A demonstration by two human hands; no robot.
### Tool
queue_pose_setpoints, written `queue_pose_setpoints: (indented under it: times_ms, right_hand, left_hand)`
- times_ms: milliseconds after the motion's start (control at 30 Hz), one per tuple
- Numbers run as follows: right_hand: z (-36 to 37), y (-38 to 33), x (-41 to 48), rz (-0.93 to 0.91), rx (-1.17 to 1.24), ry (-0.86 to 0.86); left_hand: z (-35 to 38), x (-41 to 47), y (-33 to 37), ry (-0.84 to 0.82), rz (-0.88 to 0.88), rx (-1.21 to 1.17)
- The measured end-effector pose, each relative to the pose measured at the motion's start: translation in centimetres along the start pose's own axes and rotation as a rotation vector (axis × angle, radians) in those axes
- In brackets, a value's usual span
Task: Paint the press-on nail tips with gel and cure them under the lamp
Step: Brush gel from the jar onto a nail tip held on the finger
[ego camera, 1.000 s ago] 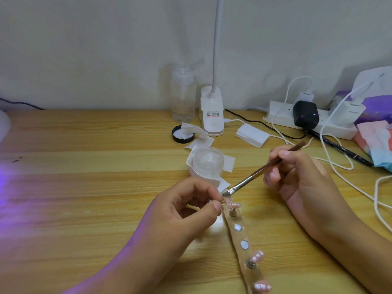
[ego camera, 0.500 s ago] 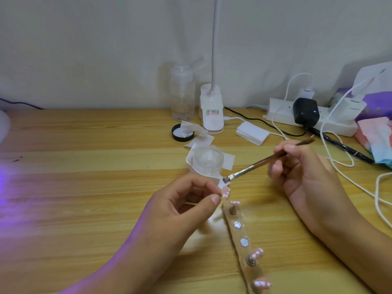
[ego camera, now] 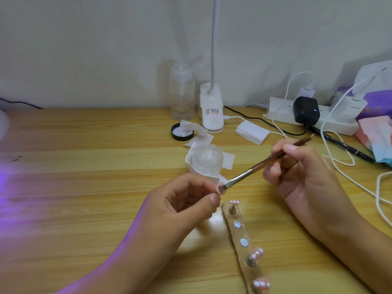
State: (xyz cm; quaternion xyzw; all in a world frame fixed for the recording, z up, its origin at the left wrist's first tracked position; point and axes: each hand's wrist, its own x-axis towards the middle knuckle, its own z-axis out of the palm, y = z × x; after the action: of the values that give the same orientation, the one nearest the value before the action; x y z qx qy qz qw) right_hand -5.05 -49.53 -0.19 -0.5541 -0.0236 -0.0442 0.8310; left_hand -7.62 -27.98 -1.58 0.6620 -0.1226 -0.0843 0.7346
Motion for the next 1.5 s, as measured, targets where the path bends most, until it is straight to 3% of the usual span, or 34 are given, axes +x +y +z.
queue_pose_setpoints:
  times_ms: [200, 333, 500, 667, 800, 967, 1100, 1300, 1500]
  right_hand:
    - [-0.23, 0.04, 0.26, -0.007, 0.005, 0.094]
    - [-0.08, 0.12, -0.09, -0.001, -0.022, -0.042]
    - [-0.38, 0.23, 0.33, -0.022, 0.000, 0.061]
    - [-0.10, 0.23, -0.16, -0.041, -0.047, -0.055]
    - [-0.54, 0.18, 0.37, -0.049, -0.032, 0.073]
    - [-0.36, 0.34, -0.08, -0.033, -0.046, -0.041]
    - [-0.78, 0.35, 0.22, -0.095, -0.081, 0.086]
    - [-0.12, 0.20, -0.14, -0.073, -0.005, -0.063]
    - [-0.43, 0.24, 0.20, -0.065, -0.081, 0.095]
  left_hand:
    - [0.06, -0.06, 0.33, 0.013, -0.021, -0.007]
    - [0.19, -0.05, 0.38, 0.032, -0.031, -0.013]
    - [0.23, -0.09, 0.54, 0.045, -0.039, -0.045]
    - [0.31, 0.00, 0.56, 0.055, -0.048, -0.049]
    - [0.29, -0.05, 0.59, 0.055, -0.048, -0.051]
    - [0.17, -0.05, 0.36, 0.043, -0.044, -0.040]
    - [0.08, 0.10, 0.25, 0.050, -0.054, -0.047]
    - [0.06, 0.01, 0.29, 0.043, -0.045, -0.013]
    - [0.03, 0.01, 0.16, 0.039, -0.037, -0.028]
